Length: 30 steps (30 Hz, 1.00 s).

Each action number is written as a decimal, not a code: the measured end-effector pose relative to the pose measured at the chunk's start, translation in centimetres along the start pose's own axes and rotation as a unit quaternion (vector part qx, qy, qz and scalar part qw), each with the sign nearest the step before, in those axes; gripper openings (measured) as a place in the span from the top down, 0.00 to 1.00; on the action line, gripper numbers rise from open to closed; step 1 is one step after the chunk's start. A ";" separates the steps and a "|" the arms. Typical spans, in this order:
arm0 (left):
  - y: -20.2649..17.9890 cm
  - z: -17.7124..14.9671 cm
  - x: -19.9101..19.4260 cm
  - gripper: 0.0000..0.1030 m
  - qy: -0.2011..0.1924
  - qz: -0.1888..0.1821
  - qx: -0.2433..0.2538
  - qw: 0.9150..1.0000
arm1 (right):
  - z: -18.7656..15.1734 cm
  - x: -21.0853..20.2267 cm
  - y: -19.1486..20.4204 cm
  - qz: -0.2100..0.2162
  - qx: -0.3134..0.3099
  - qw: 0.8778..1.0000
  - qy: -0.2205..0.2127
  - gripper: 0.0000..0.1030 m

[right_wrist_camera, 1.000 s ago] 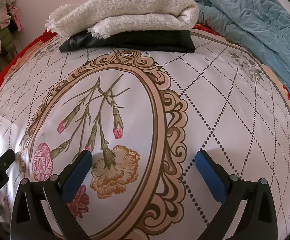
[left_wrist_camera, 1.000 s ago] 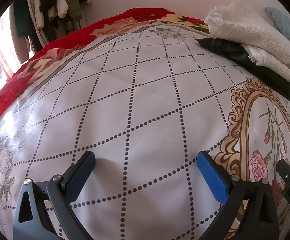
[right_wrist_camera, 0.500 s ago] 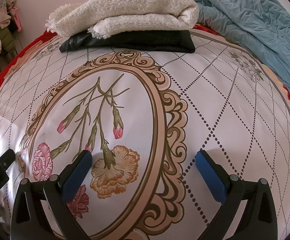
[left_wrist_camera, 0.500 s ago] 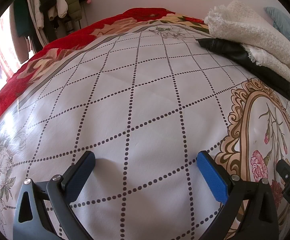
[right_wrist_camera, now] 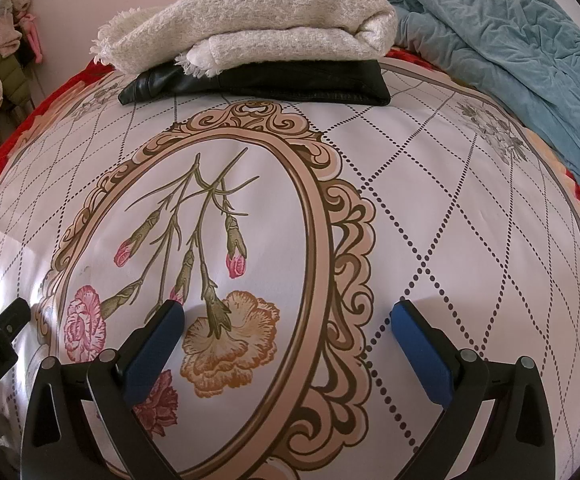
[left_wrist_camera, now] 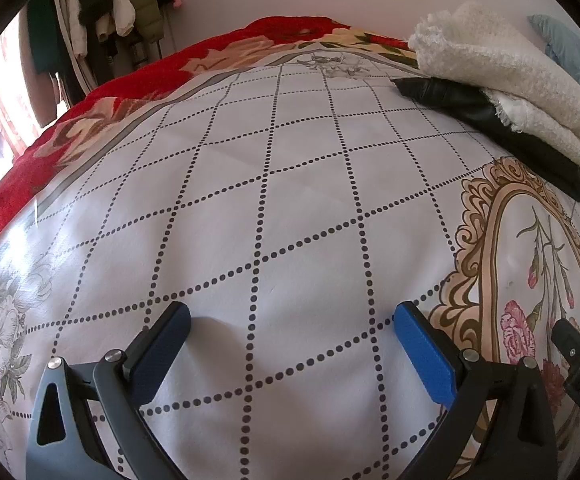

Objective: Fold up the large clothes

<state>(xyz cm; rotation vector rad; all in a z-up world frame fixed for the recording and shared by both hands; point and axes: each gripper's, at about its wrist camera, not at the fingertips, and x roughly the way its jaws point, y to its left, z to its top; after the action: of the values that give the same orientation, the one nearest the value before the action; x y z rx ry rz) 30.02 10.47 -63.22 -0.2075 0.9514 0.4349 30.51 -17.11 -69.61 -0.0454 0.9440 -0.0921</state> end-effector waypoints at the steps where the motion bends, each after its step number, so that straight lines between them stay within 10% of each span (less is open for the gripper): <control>1: 0.0 0.0 0.1 0.00 0.003 0.000 -0.001 1.000 | 0.0 0.0 0.0 0.000 0.000 1.000 0.000 0.00; 30: 0.0 0.1 0.2 0.00 0.006 0.000 -0.002 1.000 | 0.1 0.0 0.0 0.001 -0.001 1.000 -0.001 0.00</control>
<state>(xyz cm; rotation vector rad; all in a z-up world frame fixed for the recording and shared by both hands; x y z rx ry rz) 30.15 10.58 -63.33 -0.2139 0.9616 0.4358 30.56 -17.12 -69.56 -0.0475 0.9429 -0.0892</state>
